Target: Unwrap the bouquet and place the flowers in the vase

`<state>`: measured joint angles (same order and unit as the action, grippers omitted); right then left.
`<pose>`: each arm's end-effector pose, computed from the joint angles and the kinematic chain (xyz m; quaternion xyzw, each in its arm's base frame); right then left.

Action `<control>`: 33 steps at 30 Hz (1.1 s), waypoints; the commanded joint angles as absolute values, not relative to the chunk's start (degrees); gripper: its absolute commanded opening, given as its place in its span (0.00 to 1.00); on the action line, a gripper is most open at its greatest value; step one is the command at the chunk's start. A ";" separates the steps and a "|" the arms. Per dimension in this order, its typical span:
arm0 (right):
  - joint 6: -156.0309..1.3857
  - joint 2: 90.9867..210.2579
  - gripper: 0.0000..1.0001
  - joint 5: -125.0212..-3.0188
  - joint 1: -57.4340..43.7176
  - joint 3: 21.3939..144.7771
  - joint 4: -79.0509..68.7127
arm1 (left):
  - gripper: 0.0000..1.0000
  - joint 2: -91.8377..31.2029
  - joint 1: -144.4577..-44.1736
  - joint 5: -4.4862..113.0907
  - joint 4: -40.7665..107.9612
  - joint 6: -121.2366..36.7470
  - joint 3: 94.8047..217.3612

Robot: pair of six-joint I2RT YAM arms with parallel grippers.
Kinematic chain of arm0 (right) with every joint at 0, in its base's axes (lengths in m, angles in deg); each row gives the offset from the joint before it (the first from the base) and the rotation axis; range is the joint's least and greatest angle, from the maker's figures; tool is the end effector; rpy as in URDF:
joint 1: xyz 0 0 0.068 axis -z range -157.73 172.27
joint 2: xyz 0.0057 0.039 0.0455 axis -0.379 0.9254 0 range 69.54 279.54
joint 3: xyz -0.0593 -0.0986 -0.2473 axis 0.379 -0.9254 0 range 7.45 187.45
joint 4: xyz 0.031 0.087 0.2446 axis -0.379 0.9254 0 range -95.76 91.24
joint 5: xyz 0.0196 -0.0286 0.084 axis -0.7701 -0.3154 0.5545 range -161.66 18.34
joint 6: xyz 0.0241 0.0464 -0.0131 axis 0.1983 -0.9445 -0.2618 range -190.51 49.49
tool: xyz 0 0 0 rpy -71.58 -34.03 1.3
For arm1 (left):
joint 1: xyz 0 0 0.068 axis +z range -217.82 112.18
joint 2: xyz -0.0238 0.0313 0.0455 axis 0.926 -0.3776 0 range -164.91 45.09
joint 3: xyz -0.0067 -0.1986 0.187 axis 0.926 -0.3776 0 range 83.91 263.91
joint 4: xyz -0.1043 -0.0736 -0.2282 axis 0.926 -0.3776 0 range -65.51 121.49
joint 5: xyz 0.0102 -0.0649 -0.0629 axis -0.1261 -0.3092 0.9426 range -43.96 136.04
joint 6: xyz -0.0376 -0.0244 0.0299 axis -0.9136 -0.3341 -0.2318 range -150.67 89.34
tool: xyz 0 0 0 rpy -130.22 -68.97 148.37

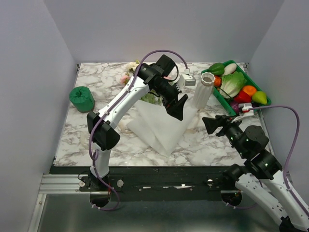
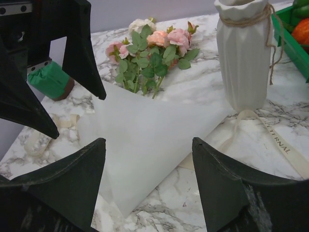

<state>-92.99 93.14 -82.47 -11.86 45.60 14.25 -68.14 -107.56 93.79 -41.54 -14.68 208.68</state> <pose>0.0937 0.0555 0.3285 -0.0117 0.7394 0.2561 0.6226 0.2899 -0.2754 0.3780 0.5024 0.7369 -0.4302 0.1395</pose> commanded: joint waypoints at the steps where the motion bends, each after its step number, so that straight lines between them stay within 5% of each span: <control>1: -92.40 91.34 0.80 -85.55 -12.10 49.19 19.89 | 0.99 -67.07 -106.32 93.00 -42.52 -15.28 209.70; 14: -92.13 93.10 0.81 -84.32 -12.10 50.43 19.37 | 0.99 -69.44 -79.17 79.71 -23.29 -20.56 186.06; 33: -93.27 94.77 0.81 -81.59 -12.10 48.76 16.38 | 0.99 -72.24 -79.06 88.67 -13.68 -25.22 181.12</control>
